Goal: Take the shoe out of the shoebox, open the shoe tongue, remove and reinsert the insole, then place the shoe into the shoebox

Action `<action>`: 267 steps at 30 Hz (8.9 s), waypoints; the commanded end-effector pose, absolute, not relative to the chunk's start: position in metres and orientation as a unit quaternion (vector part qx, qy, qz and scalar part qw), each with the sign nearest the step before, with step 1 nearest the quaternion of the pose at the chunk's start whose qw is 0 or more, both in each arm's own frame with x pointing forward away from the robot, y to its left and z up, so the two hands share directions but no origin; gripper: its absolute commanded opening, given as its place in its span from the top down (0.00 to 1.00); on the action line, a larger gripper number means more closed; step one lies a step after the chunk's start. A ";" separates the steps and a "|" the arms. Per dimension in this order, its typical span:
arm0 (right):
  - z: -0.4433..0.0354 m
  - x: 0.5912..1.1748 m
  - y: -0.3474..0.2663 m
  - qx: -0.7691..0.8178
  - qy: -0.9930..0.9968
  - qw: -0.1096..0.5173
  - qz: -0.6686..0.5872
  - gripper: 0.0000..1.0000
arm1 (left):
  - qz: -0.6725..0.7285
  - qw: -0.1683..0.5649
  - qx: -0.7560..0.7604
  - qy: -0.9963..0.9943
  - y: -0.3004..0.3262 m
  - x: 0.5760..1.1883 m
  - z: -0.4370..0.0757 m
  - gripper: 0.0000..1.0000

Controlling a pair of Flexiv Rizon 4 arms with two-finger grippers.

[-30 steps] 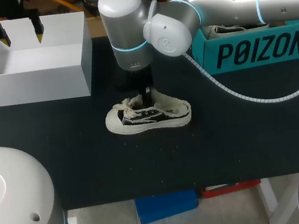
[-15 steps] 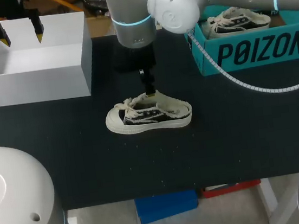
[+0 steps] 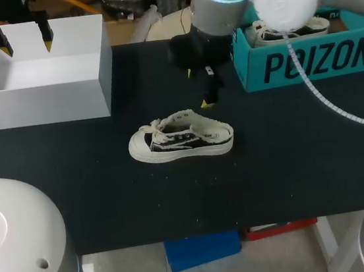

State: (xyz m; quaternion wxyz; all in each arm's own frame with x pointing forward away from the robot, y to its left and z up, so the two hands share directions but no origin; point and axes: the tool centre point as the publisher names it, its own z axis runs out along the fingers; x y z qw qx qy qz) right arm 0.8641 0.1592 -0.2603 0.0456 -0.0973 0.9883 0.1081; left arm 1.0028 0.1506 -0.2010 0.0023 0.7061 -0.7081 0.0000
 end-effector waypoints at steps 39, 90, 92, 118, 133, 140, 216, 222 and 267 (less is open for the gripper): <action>-0.286 0.846 0.099 -0.066 0.946 0.054 0.314 0.00 | -0.001 0.002 0.707 -0.707 0.150 1.002 -0.200 0.00; -0.430 0.854 0.140 -0.006 0.871 -0.005 0.491 0.00 | -0.001 0.002 0.707 -0.707 0.150 1.002 -0.200 0.00; -0.432 0.852 0.140 -0.003 0.870 -0.009 0.492 0.00 | -0.001 0.002 0.707 -0.707 0.150 1.002 -0.200 0.00; -0.443 0.846 0.147 0.012 0.869 -0.012 0.495 1.00 | 0.001 -0.011 0.707 -0.707 0.145 1.002 -0.195 0.00; -0.443 0.846 0.147 0.012 0.869 -0.012 0.495 1.00 | -0.004 -0.015 0.640 -0.768 0.024 0.940 -0.186 0.00; -0.443 0.846 0.147 0.012 0.869 -0.012 0.495 1.00 | -0.031 -0.005 0.658 -0.753 -0.018 0.911 -0.194 0.00; -0.443 0.846 0.147 0.012 0.869 -0.012 0.495 1.00 | -0.225 -0.132 0.623 -0.737 -0.181 0.838 -0.361 0.00; -0.443 0.846 0.147 0.012 0.869 -0.012 0.495 1.00 | -0.239 -0.150 0.617 -0.735 -0.168 0.835 -0.363 0.53; -0.443 0.846 0.147 0.012 0.869 -0.012 0.495 1.00 | -0.208 -0.144 0.673 -0.695 -0.088 0.838 -0.319 0.00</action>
